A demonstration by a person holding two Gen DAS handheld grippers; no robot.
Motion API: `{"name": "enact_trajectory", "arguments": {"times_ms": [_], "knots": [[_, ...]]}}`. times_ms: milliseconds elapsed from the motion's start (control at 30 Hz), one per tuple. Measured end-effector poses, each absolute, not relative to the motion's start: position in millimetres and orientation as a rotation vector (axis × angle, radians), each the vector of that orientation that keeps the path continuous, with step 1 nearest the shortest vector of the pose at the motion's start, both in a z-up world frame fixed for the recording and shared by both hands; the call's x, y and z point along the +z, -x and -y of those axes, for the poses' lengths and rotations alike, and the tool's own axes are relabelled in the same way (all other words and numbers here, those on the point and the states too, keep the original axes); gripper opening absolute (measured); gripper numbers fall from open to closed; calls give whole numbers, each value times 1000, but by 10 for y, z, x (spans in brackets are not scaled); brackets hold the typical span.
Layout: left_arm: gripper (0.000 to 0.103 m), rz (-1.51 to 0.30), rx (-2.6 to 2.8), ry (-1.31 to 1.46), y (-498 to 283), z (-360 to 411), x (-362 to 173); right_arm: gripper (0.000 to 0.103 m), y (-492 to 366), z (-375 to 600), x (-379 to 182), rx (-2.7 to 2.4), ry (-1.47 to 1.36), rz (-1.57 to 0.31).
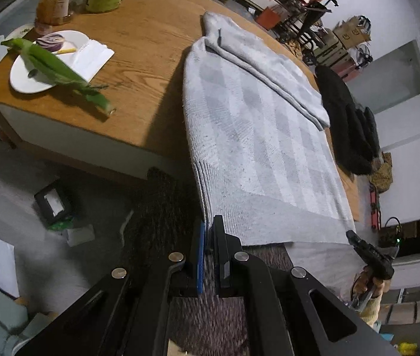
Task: Fold clothes
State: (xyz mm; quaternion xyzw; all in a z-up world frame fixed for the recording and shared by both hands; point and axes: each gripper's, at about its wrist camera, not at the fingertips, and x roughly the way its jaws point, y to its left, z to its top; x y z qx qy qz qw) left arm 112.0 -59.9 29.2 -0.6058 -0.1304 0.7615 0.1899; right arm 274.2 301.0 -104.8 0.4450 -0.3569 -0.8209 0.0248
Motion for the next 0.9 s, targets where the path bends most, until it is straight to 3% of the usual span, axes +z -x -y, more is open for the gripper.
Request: {"name": "enact_trajectory", "arguments": {"times_ms": [333, 467, 567, 900], "knots": [[5, 367, 2125, 1679, -2084, 814, 327, 9, -3676, -2760, -895, -2421, -1437, 1159], [5, 443, 2126, 1677, -2251, 898, 241, 9, -3928, -2720, -976, -2410, -1451, 1245], [5, 471, 2110, 1664, -2195, 867, 227, 9, -3868, -2766, -1094, -2378, -1485, 1306], [5, 514, 2049, 1531, -1239, 522, 490, 9, -3128, -2924, -717, -2472, -1417, 1165]]}}
